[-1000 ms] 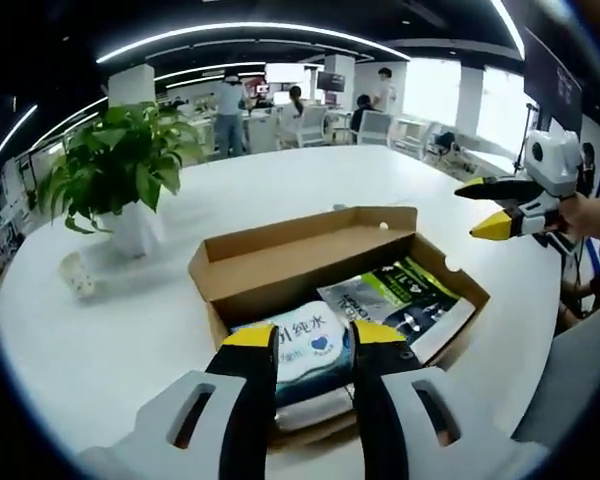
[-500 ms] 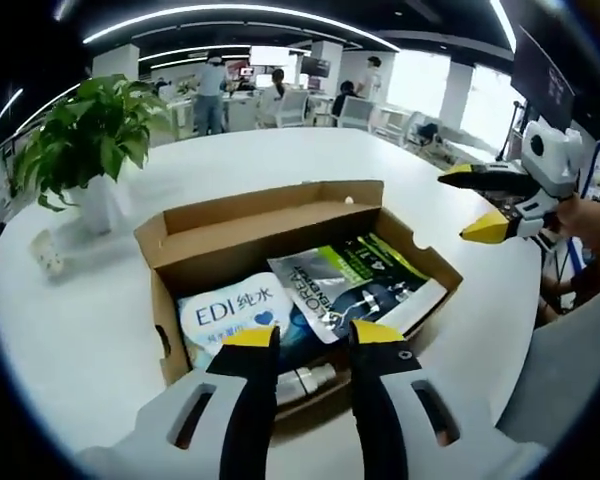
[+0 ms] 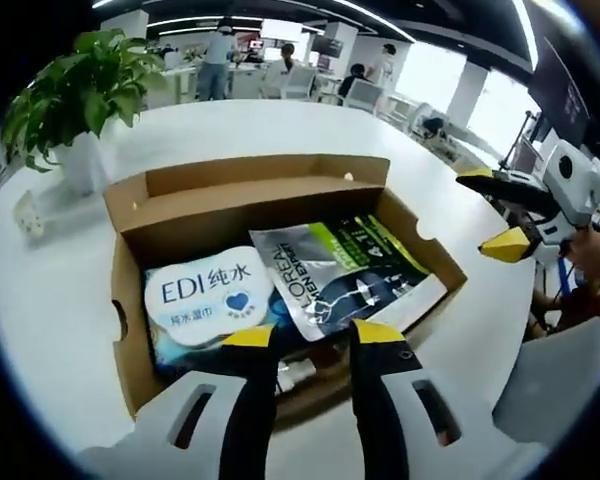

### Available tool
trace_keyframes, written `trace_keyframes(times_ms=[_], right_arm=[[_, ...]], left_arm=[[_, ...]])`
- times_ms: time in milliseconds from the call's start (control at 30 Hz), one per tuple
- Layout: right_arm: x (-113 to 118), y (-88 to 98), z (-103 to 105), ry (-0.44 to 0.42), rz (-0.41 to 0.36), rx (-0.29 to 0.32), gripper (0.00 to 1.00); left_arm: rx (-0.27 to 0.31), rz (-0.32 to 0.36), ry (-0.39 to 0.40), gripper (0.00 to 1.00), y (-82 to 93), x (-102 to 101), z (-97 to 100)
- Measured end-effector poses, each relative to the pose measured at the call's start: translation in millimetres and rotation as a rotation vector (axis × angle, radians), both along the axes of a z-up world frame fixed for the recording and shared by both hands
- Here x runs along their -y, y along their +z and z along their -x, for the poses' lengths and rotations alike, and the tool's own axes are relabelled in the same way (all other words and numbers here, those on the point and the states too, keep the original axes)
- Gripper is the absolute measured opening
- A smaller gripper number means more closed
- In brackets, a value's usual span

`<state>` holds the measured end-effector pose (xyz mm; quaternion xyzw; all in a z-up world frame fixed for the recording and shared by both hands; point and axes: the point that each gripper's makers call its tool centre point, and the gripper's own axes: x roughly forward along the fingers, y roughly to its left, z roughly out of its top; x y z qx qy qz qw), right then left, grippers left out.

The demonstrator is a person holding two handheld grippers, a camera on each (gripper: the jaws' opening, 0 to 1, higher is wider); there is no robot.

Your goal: Operate the shoe box by opening the lid, removing the specified soft item, and placing it in the target area until the item is outside and the box remains undamaged.

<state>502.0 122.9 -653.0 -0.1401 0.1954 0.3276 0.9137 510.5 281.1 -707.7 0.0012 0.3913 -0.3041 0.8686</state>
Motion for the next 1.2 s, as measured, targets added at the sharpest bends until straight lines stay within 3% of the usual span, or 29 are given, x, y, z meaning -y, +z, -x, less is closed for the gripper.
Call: trace_keyframes(times_ms=[133,400,567,833,933,1200], right_arm=[[1,-0.6,1,0.005,-0.001,0.007,0.58],[1,-1.9,1,0.021,-0.016,0.011,0.57],[-2,-5.5,2,0.034,-0.016,0.004,0.56],[-10,-9.9,3,0.052,-0.018,-0.008,0.55],[-13,-11.4,3,0.060,-0.016,-0.009,0.55],[-21,-13.5,2,0.080,0.000,-0.005,0.55]], left_arm=[[-0.062,0.048,0.016,0.26,-6.1,7,-1.0],[-0.114,0.133,0.053,0.20,-10.6,12,-6.3],[-0.165,0.289,0.117,0.18,-1.1,17,-10.6],[-0.223,0.246,0.134,0.12,-16.1,19,-12.0],[-0.216,0.182,0.134,0.01,-22.7,13,-14.5],[-0.214,0.218,0.140,0.00,-10.6,16,-12.7]])
